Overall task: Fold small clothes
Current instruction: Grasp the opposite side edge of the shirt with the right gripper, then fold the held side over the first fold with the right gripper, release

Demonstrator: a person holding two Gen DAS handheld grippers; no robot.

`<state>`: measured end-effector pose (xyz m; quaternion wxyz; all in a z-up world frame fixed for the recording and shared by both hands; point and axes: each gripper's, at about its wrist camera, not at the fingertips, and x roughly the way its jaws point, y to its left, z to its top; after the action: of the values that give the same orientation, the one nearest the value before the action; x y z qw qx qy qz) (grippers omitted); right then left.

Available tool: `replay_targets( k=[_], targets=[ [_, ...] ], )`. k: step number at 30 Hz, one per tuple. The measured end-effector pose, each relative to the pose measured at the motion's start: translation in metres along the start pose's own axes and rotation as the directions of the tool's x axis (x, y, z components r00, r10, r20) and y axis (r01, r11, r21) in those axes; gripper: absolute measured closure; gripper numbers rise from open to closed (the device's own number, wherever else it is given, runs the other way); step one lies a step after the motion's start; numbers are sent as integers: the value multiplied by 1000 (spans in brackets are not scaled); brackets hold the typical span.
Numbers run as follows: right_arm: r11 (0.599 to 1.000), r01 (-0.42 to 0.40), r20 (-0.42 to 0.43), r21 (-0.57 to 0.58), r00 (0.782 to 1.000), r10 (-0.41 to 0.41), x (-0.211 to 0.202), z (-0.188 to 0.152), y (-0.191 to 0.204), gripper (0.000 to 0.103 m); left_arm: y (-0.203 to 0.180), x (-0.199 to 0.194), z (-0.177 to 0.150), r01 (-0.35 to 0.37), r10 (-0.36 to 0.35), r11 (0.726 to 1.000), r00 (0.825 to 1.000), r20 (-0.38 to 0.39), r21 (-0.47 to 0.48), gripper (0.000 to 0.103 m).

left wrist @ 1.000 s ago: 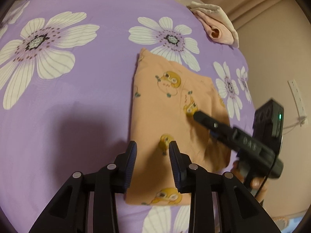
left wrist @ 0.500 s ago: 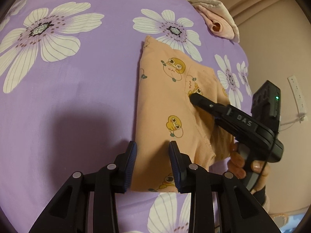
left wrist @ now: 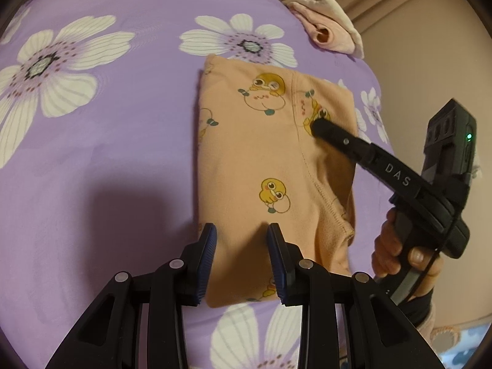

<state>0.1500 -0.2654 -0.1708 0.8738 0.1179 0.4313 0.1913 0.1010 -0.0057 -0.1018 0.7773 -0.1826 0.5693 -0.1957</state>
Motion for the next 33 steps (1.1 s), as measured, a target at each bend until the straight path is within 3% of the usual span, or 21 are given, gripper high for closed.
replay_targets(
  k=[10, 14, 21, 33],
  targets=[
    [1000, 11, 3, 10, 1000, -11, -18, 7, -21, 95, -31, 13, 8, 23, -21, 998, 999, -29, 60, 72],
    [998, -21, -24, 56, 999, 22, -20, 9, -43, 95, -43, 17, 9, 36, -33, 996, 999, -35, 84, 72],
    [991, -29, 1, 129, 1000, 29, -30, 8, -67, 95, -66, 29, 10, 50, -41, 988, 997, -65, 143, 72],
    [986, -4, -28, 169, 1000, 9, -19, -2, -90, 95, -105, 56, 1, 74, -46, 966, 992, -116, 247, 72]
  ],
)
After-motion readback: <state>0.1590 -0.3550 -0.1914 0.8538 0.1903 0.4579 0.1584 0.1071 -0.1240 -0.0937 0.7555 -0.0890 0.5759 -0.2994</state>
